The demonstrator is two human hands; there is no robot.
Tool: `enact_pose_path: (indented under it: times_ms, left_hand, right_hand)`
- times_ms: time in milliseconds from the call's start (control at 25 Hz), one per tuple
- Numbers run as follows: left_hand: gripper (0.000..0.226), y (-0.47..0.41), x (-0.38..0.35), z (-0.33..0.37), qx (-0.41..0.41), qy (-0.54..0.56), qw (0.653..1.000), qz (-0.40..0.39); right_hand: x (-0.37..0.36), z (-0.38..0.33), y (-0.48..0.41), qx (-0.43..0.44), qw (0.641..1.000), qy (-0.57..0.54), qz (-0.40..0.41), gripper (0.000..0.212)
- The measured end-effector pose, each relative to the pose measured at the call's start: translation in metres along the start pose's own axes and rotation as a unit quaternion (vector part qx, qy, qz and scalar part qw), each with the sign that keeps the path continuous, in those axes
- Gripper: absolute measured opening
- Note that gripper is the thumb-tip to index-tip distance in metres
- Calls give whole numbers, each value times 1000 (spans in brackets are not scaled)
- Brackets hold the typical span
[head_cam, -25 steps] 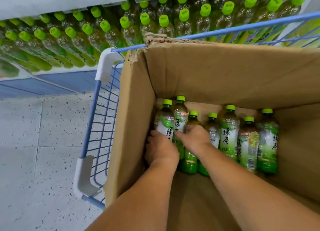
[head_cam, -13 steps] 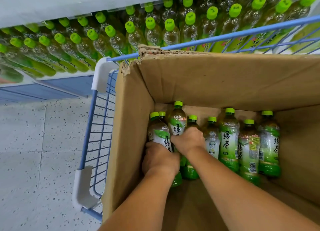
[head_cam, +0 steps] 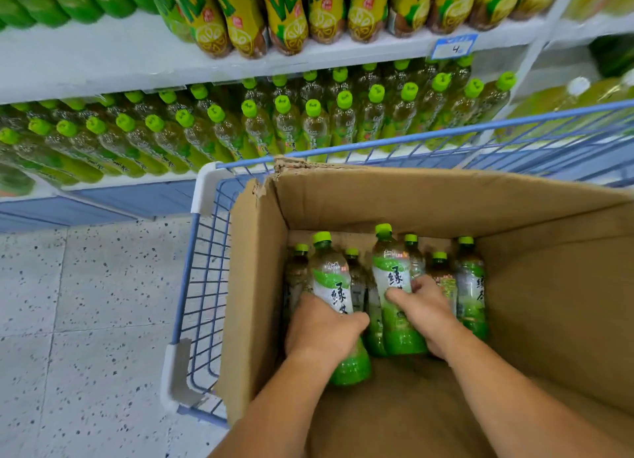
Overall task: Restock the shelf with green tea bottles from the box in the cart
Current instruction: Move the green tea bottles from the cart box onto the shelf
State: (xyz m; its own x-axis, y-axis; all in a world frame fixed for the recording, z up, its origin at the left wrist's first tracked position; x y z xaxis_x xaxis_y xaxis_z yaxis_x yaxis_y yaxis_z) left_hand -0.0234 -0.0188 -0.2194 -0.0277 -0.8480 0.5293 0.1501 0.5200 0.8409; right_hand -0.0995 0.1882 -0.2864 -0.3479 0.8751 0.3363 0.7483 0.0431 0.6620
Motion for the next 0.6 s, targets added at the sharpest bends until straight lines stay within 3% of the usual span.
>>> enact_pose_path:
  times_ms: [120, 280, 440, 600]
  left_hand:
    - [45, 40, 13, 11, -56, -10, 998, -41]
    - [51, 93, 46, 17, -101, -28, 993, -50]
    - [73, 138, 91, 31, -176, -36, 982, -61]
    - [64, 173, 142, 46, -261, -17, 962, -76]
  right_hand:
    - [27, -36, 33, 35, 999, -24, 17, 48]
    - [49, -81, 92, 83, 995, -57, 26, 27]
    - [64, -122, 147, 118, 989, -70, 55, 29]
    - [71, -163, 196, 154, 980, -81, 94, 28]
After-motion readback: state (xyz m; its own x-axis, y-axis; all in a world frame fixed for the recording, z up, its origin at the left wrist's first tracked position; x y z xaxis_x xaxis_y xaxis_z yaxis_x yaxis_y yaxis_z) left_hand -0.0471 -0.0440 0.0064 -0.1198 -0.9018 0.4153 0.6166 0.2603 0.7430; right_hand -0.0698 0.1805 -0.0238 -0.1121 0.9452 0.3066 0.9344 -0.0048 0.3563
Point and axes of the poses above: each hand's wrist, its own y-axis away from the middle knuckle, its own x-axis out of the back of the hand, z = x × y, the point moved 8 cm from there along -y, towards the middle knuckle, and after that the axes turned 15 degrees about x, right-handed, at the moved point
